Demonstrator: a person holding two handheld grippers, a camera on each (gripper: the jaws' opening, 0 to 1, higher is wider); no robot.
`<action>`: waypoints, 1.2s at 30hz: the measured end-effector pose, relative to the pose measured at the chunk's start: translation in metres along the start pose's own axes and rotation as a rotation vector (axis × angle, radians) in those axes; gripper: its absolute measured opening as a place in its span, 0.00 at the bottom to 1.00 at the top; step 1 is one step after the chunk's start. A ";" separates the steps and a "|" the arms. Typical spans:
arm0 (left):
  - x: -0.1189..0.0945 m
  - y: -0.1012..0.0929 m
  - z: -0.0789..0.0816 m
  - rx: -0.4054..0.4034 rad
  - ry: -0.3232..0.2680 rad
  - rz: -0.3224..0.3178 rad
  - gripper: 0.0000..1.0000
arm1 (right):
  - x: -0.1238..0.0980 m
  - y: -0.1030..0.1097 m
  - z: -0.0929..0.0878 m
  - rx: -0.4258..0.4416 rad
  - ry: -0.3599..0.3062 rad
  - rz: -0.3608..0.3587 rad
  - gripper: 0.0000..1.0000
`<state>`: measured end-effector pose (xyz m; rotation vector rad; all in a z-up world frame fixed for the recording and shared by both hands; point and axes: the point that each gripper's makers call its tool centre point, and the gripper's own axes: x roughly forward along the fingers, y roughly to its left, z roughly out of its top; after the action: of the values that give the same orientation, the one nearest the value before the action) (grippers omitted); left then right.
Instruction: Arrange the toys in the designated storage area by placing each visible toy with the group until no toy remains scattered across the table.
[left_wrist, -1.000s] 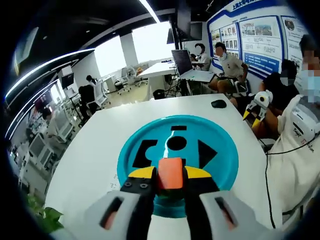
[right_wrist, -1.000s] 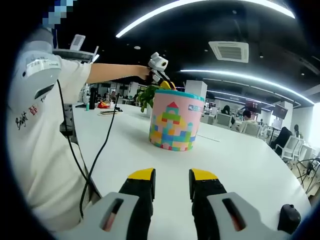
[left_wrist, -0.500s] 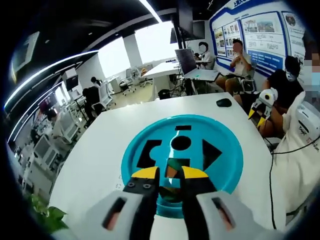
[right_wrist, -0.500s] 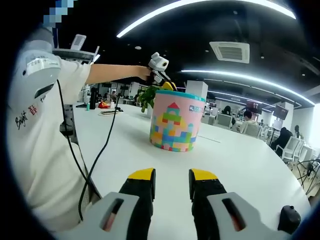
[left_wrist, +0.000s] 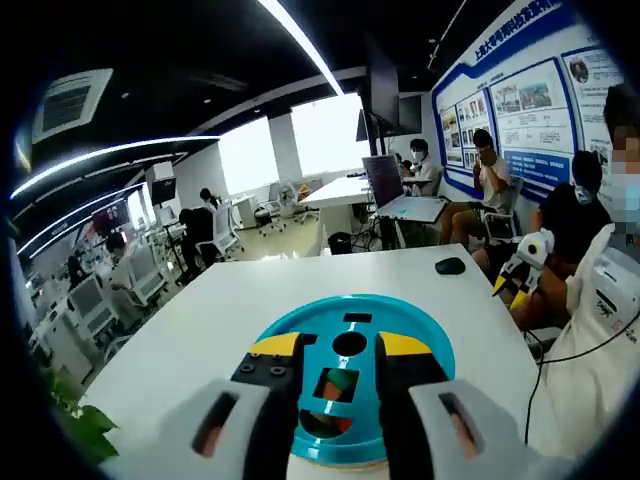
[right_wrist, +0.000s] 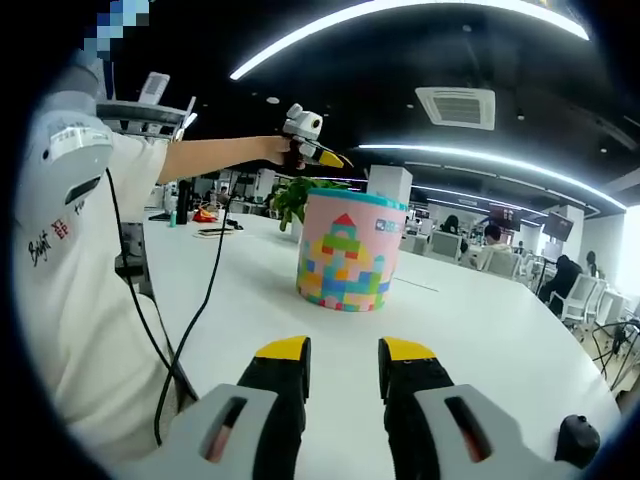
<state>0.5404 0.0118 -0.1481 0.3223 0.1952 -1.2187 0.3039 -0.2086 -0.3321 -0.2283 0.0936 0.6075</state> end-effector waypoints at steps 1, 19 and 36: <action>-0.001 0.000 0.001 0.000 -0.003 0.004 0.32 | 0.001 0.000 0.001 -0.001 -0.002 0.000 0.27; -0.100 -0.047 0.037 -0.049 -0.159 0.167 0.41 | 0.008 0.011 0.009 0.005 -0.024 0.007 0.27; -0.154 -0.085 0.020 -0.155 -0.251 0.216 0.50 | 0.012 0.011 0.017 0.005 -0.031 -0.014 0.28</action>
<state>0.4077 0.1150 -0.0919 0.0517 0.0356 -1.0127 0.3079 -0.1895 -0.3195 -0.2148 0.0632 0.5967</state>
